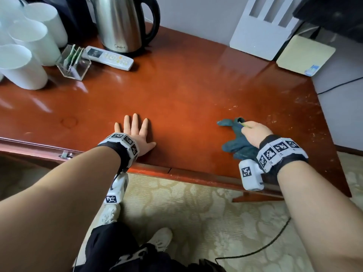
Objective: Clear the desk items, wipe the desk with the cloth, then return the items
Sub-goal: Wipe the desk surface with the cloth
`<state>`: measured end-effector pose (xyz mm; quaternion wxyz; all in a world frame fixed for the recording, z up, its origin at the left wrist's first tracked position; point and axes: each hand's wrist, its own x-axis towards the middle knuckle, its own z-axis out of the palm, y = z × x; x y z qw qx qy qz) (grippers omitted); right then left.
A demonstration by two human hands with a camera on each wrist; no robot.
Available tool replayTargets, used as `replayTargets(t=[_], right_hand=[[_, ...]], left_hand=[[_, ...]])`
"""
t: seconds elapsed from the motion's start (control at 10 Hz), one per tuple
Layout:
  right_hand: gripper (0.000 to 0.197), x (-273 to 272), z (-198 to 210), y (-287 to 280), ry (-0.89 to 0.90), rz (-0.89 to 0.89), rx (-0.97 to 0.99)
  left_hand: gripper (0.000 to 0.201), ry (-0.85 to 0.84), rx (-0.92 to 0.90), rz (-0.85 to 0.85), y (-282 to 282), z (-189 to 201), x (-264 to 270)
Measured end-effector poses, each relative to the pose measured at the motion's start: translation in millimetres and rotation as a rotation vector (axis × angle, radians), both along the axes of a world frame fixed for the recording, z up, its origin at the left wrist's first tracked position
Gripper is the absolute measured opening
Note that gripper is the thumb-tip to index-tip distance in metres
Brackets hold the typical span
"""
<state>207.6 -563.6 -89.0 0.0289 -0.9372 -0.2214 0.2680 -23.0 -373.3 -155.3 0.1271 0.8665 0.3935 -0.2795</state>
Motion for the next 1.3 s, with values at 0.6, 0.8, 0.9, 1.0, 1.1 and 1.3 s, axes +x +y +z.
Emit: replayTargets(t=[0.6,0.8,0.9,1.0,1.1,1.3], right_hand=[[0.061,-46.2,-41.7,121.1,0.002,0.385,0.05],[0.057,-20.2,-40.6,161.3,-0.098,0.421,0.227],[0.051,-10.0,-59.1,161.5,-0.126,0.596,0.044],[0.049,12.0,-63.6,142.7,-0.146,0.486,0.024],[0.05,45.7,-58.9,106.0,-0.178,0.201,-0.036],[0.032,98.9,-17.9,31.7,-0.017,-0.159,-0.073]], left_hand=[[0.097,-0.191,-0.009,-0.109,61.1,15.7,31.0],[0.123,-0.067,-0.065,-0.062,77.7,11.5,83.9],[0.134,0.002,-0.064,-0.107,84.4,10.4,95.9],[0.137,0.049,-0.057,-0.125,84.8,11.1,100.2],[0.137,0.113,-0.04,-0.113,78.0,14.5,107.2],[0.121,0.011,0.001,-0.166,65.6,20.6,136.0]])
